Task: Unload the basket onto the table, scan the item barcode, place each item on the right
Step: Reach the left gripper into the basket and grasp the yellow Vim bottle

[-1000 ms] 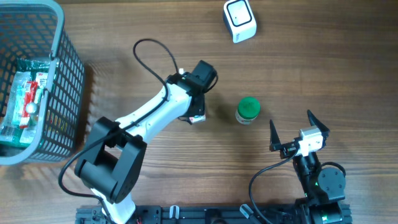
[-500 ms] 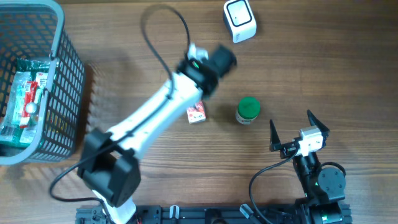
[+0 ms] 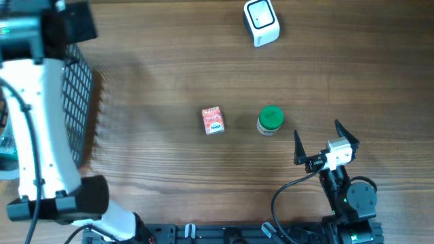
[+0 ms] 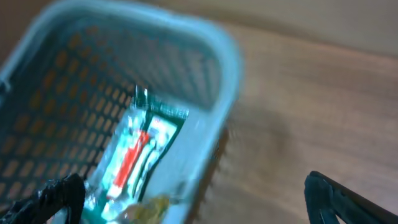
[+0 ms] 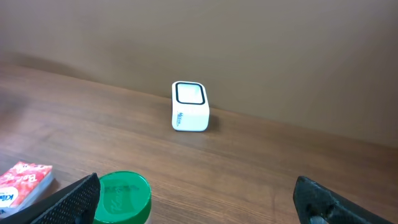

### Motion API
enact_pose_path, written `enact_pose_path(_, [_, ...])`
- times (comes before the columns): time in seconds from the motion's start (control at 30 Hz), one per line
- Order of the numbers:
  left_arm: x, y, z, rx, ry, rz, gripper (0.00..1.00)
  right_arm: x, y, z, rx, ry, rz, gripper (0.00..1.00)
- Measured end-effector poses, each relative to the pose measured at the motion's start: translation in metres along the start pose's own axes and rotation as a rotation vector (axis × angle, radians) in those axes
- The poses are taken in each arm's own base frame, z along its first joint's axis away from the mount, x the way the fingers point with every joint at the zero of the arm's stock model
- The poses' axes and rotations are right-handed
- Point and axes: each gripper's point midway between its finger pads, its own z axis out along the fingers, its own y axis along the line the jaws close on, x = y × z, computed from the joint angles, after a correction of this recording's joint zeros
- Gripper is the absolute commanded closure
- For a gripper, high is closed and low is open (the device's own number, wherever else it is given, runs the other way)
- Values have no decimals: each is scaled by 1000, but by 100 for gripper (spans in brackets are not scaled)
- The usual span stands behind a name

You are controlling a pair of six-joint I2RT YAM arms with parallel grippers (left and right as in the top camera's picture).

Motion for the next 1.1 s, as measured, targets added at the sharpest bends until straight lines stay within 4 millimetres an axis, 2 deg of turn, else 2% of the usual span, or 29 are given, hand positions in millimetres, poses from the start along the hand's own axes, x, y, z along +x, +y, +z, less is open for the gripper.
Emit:
enact_pose_path(0.2, [30, 75, 30, -5, 140, -143, 0, 0, 0, 0, 0, 0, 0, 0])
enact_pose_path(0.3, [51, 99, 47, -29, 210, -196, 0, 0, 0, 0, 0, 0, 0, 0])
enact_pose_path(0.4, [78, 110, 71, -38, 297, -230, 0, 0, 0, 0, 0, 0, 0, 0])
enact_pose_path(0.57, [137, 105, 120, -12, 453, -256, 0, 0, 0, 0, 0, 0, 0, 0])
enact_pose_path(0.67, [166, 95, 141, 3, 512, -247, 4, 0, 0, 0, 0, 0, 0, 0])
enact_pose_path(0.73, [184, 90, 151, 11, 545, -234, 11, 0, 0, 0, 0, 0, 0, 0])
enact_pose_path(0.8, [193, 87, 159, 18, 551, -222, 24, 0, 0, 0, 0, 0, 0, 0])
enact_pose_path(0.83, [197, 85, 161, 24, 560, -218, 25, 0, 0, 0, 0, 0, 0, 0])
enact_pose_path(0.97, [197, 83, 163, 33, 555, -213, 25, 0, 0, 0, 0, 0, 0, 0])
enact_pose_path(1.0, [197, 83, 163, 33, 554, -213, 21, 0, 0, 0, 0, 0, 0, 0])
enact_pose_path(1.03, [197, 83, 163, 33, 555, -213, 17, 0, 0, 0, 0, 0, 0, 0])
enact_pose_path(1.07, [197, 83, 163, 34, 554, -213, 0, 0, 0, 0, 0, 0, 0, 0])
enact_pose_path(1.1, [197, 83, 163, 35, 554, -209, 0, 0, 0, 0, 0, 0, 0, 0])
